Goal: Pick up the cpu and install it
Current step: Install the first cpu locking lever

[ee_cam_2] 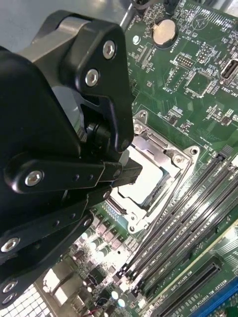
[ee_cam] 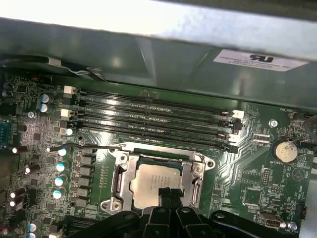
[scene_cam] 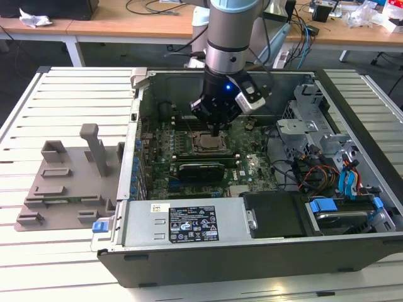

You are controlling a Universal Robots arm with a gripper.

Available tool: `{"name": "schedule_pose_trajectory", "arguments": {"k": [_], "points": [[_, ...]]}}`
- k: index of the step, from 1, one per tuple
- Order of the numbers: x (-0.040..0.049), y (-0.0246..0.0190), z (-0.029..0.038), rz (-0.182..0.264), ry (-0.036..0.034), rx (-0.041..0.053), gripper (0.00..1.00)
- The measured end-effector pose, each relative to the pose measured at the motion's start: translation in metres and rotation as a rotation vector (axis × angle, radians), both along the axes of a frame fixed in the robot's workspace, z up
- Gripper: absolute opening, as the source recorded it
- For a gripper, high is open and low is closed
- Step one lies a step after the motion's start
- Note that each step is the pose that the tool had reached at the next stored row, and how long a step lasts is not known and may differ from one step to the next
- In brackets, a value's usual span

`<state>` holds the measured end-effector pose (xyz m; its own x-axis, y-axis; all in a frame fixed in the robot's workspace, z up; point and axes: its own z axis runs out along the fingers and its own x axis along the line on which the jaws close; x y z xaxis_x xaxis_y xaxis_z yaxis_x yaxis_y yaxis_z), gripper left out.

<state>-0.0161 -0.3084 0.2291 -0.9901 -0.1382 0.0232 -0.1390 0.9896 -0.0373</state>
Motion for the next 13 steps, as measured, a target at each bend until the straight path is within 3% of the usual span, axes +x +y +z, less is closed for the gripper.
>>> {"name": "schedule_pose_trajectory", "arguments": {"k": [5, 13], "points": [[0.0000, 0.0000, 0.0100, 0.000, -0.0001, 0.0000, 0.11], [0.0000, 0.0000, 0.0174, 0.000, -0.0001, 0.0001, 0.11]]}}
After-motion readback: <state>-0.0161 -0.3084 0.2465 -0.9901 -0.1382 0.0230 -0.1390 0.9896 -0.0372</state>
